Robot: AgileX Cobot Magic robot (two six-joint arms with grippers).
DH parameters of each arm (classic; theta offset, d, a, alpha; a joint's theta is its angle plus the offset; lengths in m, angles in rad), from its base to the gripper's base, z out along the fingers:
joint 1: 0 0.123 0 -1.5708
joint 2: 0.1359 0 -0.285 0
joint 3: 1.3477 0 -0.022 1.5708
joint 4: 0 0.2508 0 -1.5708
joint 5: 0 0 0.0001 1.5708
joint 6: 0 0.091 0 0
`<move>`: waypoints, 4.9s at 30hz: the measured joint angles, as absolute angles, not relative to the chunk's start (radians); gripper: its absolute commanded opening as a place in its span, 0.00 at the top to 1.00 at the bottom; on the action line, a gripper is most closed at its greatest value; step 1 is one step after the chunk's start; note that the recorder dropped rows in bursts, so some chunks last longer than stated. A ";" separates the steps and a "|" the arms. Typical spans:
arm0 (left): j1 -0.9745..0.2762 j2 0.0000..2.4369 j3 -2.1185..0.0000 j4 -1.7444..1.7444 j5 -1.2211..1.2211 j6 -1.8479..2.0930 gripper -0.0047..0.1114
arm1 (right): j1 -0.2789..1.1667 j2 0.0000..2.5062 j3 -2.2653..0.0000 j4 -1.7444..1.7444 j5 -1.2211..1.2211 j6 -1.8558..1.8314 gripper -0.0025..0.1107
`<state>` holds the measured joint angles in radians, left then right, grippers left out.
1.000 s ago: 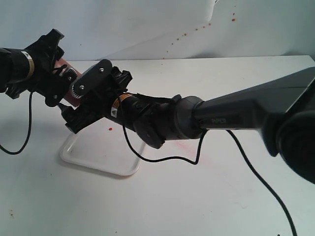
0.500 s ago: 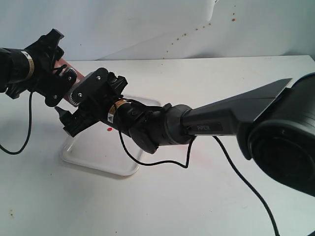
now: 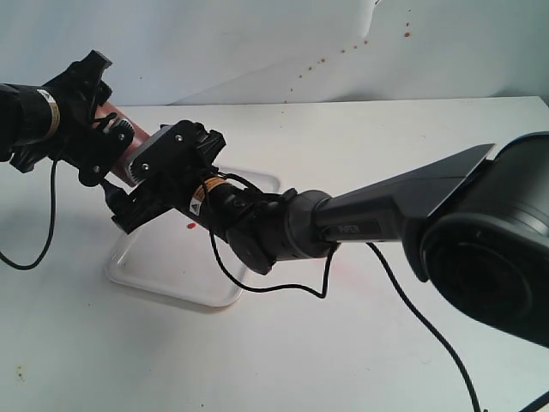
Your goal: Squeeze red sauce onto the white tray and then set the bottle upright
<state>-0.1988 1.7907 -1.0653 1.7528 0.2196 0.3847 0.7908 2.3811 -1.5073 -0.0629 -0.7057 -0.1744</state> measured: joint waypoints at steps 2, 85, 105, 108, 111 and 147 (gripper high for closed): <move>-0.199 1.791 -1.065 1.753 0.220 0.385 0.96 | 0.791 2.381 -1.507 -0.057 -0.707 -0.176 0.10; -0.199 1.791 -1.065 1.753 0.213 0.416 0.96 | 0.805 2.474 -1.665 0.066 -0.660 -0.420 0.64; -0.199 1.791 -1.065 1.753 0.213 0.416 0.96 | 0.814 2.458 -1.665 0.096 -0.597 -0.501 0.57; -0.199 1.791 -1.065 1.753 0.213 0.418 0.96 | 0.814 2.458 -1.665 0.096 -0.589 -0.506 0.97; -0.199 1.791 -1.065 1.753 0.213 0.418 0.96 | 0.814 2.458 -1.665 0.102 -0.589 -0.506 0.97; -0.198 1.784 -1.065 1.715 0.224 0.406 0.96 | 0.818 2.286 -1.665 0.245 -0.076 -0.521 0.05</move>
<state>-0.1976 1.7843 -1.0653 1.7153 0.2241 0.4063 0.8183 2.2859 -1.6648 0.2448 -0.0764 -0.5211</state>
